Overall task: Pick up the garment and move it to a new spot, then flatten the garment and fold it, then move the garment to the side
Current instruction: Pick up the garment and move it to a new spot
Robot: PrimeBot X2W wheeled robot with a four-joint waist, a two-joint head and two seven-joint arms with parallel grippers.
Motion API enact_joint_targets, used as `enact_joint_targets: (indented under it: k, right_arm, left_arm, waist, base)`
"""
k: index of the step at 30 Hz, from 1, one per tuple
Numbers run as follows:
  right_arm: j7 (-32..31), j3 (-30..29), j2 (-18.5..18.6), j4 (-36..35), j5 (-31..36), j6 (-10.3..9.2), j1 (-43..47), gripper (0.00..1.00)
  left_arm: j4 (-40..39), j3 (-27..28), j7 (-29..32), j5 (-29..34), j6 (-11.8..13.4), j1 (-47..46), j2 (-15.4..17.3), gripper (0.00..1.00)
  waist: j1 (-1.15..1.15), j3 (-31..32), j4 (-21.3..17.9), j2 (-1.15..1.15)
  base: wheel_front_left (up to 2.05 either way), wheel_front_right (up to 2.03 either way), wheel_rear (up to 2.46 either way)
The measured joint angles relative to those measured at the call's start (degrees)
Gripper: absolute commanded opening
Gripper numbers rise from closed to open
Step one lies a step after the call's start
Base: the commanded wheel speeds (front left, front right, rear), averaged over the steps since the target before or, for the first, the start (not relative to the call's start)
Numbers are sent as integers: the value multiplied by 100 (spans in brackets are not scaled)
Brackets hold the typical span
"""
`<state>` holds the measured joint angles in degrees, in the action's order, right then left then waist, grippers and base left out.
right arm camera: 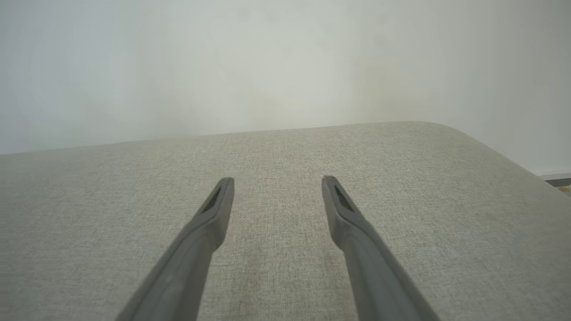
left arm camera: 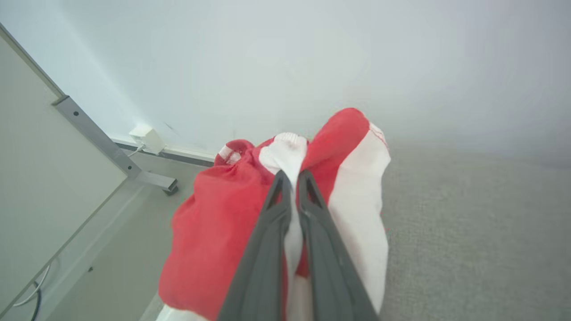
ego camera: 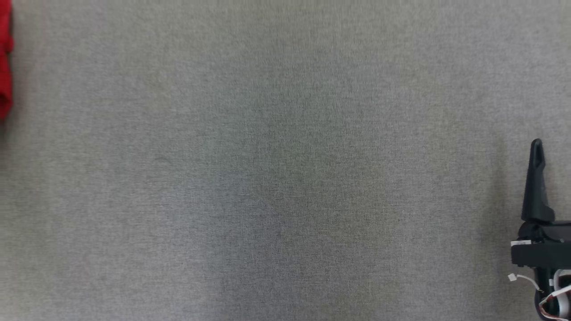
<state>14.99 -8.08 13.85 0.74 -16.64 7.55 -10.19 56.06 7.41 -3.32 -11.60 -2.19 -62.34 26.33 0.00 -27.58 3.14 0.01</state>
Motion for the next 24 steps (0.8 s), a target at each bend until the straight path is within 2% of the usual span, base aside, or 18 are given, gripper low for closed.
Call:
enact_joint_targets:
  k: [4,10,16,24]
  right_arm:
    - [12,80,-116,73,-8,1,12,100]
    - [14,136,-314,224,-44,0,51,100]
    - [14,172,-563,323,-52,0,68,100]
    - [15,303,-809,402,-97,0,70,100]
  left_arm:
    - [-224,-121,-406,96,-118,-194,93,0]
    - [-905,-486,-602,260,-236,-550,44,0]
    - [-1914,-951,-315,448,-343,-954,-135,0]
    - [-3194,-1667,299,288,-485,-1170,-662,0]
  waist:
    - [0,220,23,0]
    - [-1,614,13,-1]
    - [-1,924,-174,-1]
    - [-1,1113,-735,-2]
  base:
    - [0,0,0]
    - [0,0,0]
    - [0,0,0]
    - [0,0,0]
